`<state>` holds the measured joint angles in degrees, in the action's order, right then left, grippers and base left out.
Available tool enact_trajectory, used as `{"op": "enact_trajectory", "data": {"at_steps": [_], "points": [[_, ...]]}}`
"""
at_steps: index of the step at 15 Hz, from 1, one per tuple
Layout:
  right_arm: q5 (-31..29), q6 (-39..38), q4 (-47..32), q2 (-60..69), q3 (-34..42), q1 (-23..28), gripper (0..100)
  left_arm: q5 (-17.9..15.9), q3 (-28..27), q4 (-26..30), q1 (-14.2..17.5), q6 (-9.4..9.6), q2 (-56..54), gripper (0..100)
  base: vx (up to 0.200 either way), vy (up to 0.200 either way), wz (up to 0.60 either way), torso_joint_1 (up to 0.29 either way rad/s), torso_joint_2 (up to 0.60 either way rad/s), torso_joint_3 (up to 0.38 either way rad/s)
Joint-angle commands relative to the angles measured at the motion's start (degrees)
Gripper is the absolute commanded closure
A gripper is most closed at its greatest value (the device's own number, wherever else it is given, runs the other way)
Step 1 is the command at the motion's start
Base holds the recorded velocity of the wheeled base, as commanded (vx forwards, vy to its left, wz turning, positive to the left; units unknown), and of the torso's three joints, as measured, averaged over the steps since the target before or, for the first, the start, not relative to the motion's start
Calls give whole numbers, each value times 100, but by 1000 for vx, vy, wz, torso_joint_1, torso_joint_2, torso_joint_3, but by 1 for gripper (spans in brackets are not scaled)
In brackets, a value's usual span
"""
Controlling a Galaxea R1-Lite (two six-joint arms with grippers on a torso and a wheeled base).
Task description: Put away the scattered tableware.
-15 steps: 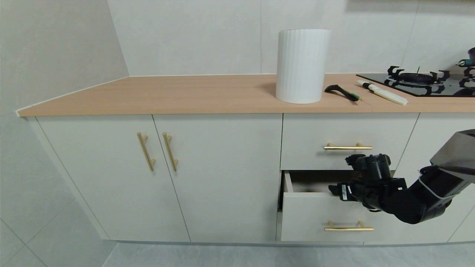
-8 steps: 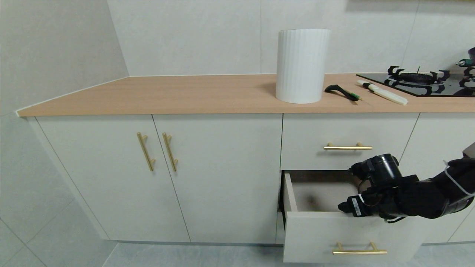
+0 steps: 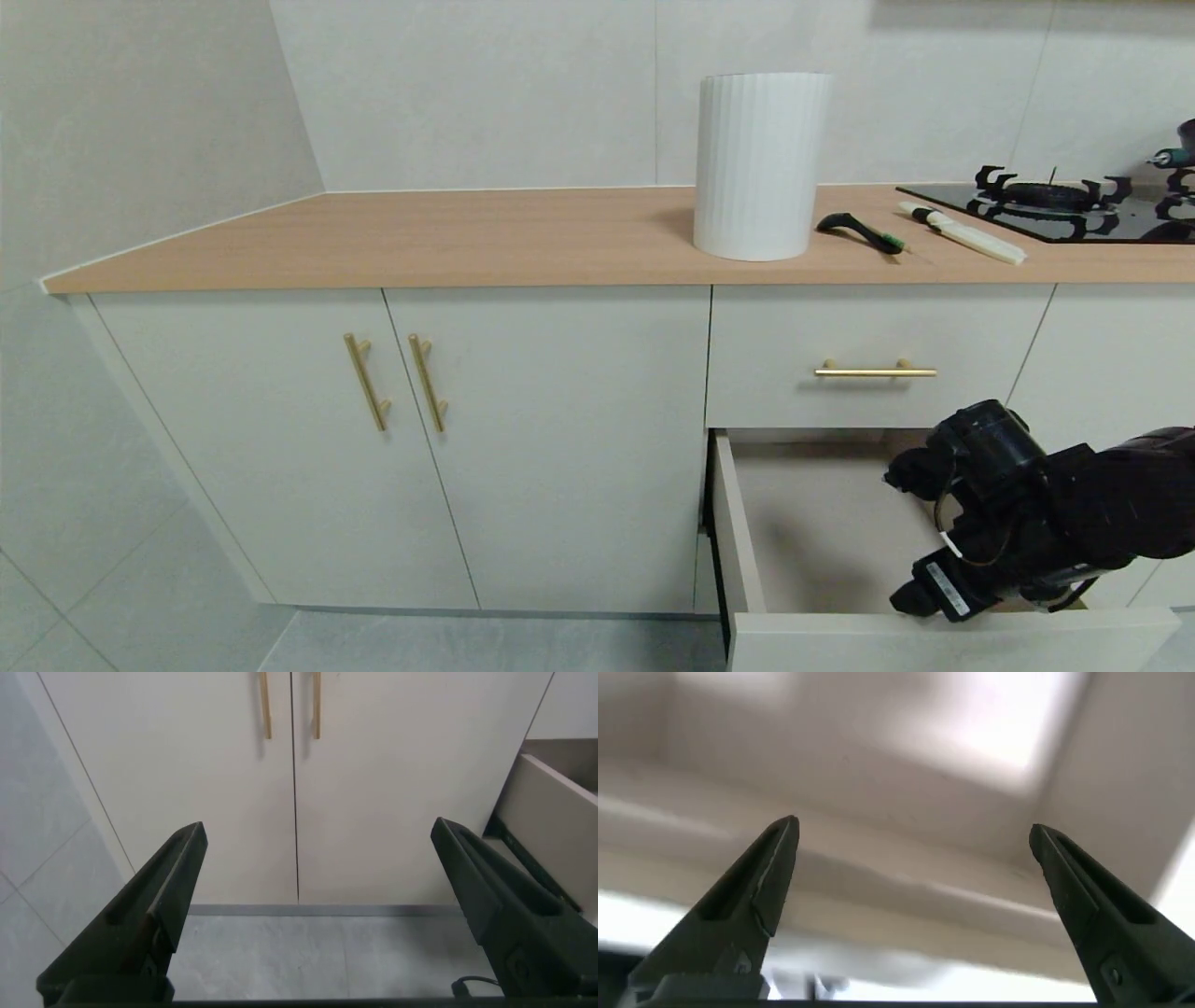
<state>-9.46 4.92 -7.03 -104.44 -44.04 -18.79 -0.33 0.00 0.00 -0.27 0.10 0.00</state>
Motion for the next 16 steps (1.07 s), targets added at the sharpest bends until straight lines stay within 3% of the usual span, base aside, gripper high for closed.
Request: {"op": "enact_trajectory", "data": {"at_steps": [1,6,10,16], "points": [[-12,17,-61,336,-25,-117,0,-2,0,0,0,-1,0,0,0,0,0,0,0,0],[23,-633,-52,582,-412,24,0,-2,0,0,0,-1,0,0,0,0,0,0,0,0],[67,-659,123,881,-535,340,0,-2,0,0,0,-1,0,0,0,0,0,0,0,0],[146,-668,659,1083,-438,376,0,-2,0,0,0,-1,0,0,0,0,0,11,-49,-34]]}}
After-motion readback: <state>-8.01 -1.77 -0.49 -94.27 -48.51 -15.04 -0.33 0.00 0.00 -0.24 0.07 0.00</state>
